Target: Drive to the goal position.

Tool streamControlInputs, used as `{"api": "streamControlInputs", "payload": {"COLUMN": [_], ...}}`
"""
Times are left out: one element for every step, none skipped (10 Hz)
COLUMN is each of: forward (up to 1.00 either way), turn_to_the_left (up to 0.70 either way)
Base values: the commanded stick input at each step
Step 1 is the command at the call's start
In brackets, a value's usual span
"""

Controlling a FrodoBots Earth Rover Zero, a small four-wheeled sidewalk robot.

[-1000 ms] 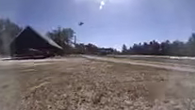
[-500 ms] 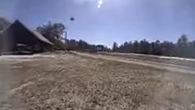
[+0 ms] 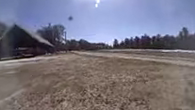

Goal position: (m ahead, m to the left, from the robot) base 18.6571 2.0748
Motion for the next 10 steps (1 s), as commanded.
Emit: {"api": "streamControlInputs", "payload": {"forward": [0.70, 0.70, 0.70, 0.70, 0.70, 0.70, 0.70, 0.70, 0.70, 0.70], "turn_to_the_left": [0.00, 0.00, 0.00, 0.00, 0.00, 0.00, 0.00, 0.00, 0.00, 0.00]}}
